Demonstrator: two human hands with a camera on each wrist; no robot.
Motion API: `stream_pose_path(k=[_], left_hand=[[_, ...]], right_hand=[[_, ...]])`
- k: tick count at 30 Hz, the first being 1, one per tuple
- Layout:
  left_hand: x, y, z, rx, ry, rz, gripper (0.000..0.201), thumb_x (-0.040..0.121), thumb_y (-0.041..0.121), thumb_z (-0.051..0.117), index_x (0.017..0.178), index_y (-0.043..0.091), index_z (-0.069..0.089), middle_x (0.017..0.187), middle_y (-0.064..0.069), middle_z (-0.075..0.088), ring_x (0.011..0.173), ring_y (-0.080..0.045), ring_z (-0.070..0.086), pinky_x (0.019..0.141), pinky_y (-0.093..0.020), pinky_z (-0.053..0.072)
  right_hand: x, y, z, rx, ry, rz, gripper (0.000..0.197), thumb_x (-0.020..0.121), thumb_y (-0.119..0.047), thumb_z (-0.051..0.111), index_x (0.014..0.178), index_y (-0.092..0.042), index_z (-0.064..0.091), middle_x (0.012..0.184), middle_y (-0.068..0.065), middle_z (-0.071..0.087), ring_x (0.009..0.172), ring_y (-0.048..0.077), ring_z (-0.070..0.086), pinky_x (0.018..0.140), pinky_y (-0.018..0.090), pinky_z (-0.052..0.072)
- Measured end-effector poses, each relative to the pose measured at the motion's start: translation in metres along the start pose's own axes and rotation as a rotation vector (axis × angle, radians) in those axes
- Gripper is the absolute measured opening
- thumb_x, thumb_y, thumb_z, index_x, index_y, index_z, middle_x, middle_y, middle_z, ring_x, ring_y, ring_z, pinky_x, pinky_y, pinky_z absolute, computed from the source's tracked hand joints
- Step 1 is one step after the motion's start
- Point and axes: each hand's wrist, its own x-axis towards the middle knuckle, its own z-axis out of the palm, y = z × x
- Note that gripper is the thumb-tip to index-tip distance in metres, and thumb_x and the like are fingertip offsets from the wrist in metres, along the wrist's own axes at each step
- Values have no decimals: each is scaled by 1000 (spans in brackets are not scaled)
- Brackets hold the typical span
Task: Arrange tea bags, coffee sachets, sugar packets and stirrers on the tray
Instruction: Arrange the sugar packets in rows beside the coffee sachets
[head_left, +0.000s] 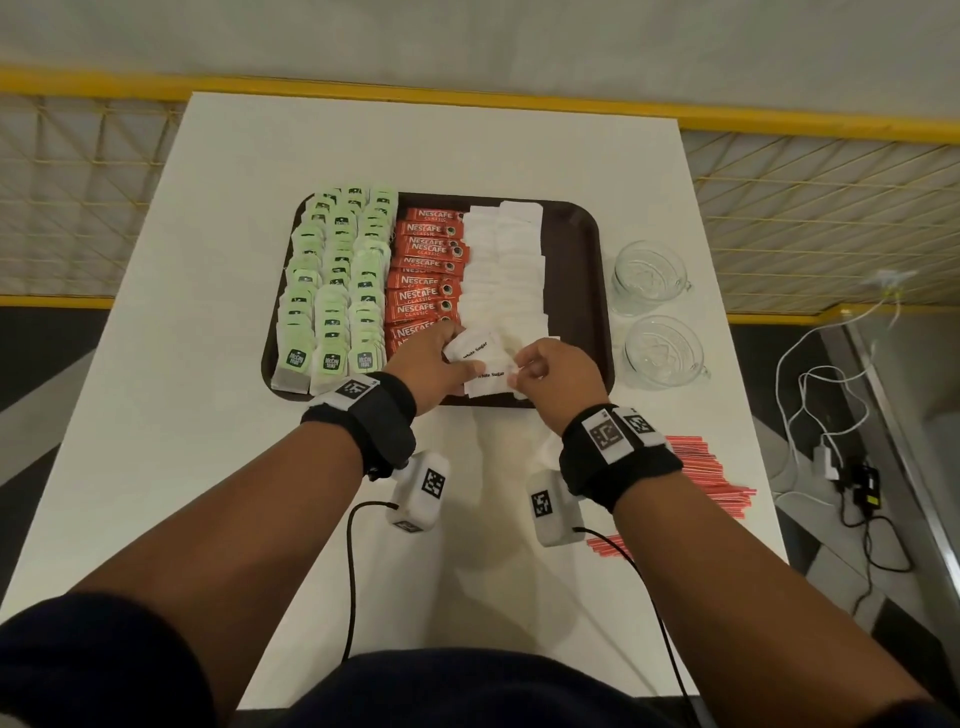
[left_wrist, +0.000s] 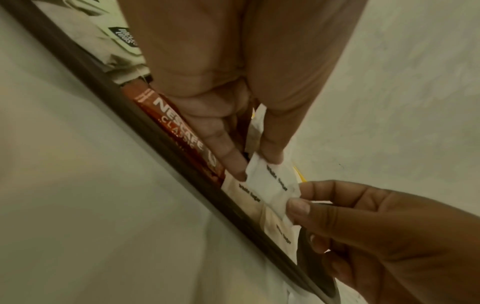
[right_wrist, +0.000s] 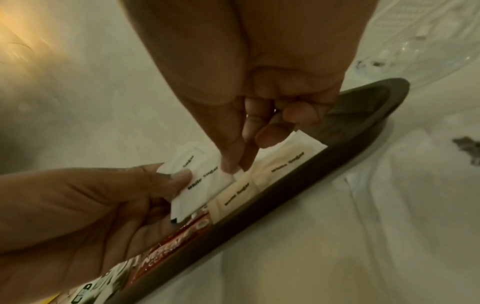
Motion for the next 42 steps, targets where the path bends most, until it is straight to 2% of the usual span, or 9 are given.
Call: stream_pose_path(k=[3, 6, 10, 14, 20, 24, 34, 38, 42], left_hand=[[0, -1, -5, -98, 34, -21, 27, 97, 14, 57, 123, 6, 55, 115, -11, 64, 95, -17, 67, 69, -24, 60], [1, -1, -12, -163, 86, -43, 25, 101, 14, 51, 124, 6, 54, 113, -15, 66, 92, -20, 68, 71, -28, 60], [3, 1, -18, -52, 133, 5, 27, 98, 19, 56, 122, 8, 59, 107, -7, 66, 86, -13, 65, 64, -18, 57], [5, 3, -19, 137, 145, 61, 26, 97, 27, 59, 117, 12, 64, 91, 1, 64, 78, -15, 60, 74, -29, 52], [3, 1, -17, 243, 52, 74, 19, 92, 29, 66, 106, 16, 70, 82, 10, 61, 77, -10, 56, 67, -21, 39], [1, 5, -10, 266, -17, 77, 10, 89, 27, 70, 94, 19, 69, 76, 10, 61, 69, -9, 55, 68, -25, 42], [2, 3, 8, 453, 88, 74, 12, 88, 23, 70, 97, 18, 63, 89, 0, 65, 82, -18, 60, 74, -28, 46], [8, 0, 9, 575, 76, 95, 7, 87, 20, 70, 91, 18, 64, 87, 2, 61, 85, -20, 60, 77, -29, 47], [10, 3, 10, 619, 68, 90, 15, 85, 16, 70, 98, 14, 64, 99, -2, 58, 93, -23, 60, 80, -29, 47]], right_hand=[[4, 2, 5, -12, 48, 44, 13, 86, -23, 71, 96, -16, 65, 72, -12, 54, 67, 3, 53, 59, 11, 36], [7, 3, 10, -54, 24, 82, 14, 85, -26, 72, 93, -18, 64, 74, -13, 54, 76, 9, 56, 69, 20, 41], [9, 3, 13, -121, 23, 120, 13, 86, -27, 71, 88, -22, 60, 82, -7, 60, 84, 14, 61, 74, 25, 45], [9, 2, 12, -115, 58, 137, 16, 85, -26, 72, 84, -23, 57, 84, -4, 63, 84, 15, 63, 73, 26, 48], [5, -3, 7, -61, 67, 82, 27, 84, -33, 72, 102, -21, 56, 87, -6, 59, 82, 12, 59, 72, 26, 46], [1, -7, 4, 59, 63, -49, 27, 87, -34, 69, 110, -23, 61, 93, -9, 59, 79, 5, 55, 74, 24, 45], [4, 3, 13, -157, 21, 73, 12, 86, -28, 69, 84, -23, 59, 78, -9, 56, 80, 13, 57, 71, 25, 42], [0, -1, 15, -159, 36, 88, 12, 86, -27, 68, 90, -21, 58, 87, -2, 62, 85, 18, 60, 76, 31, 50], [-14, 5, -8, -95, 113, 95, 14, 89, -25, 66, 98, -18, 60, 91, -2, 61, 86, 15, 58, 74, 27, 44]])
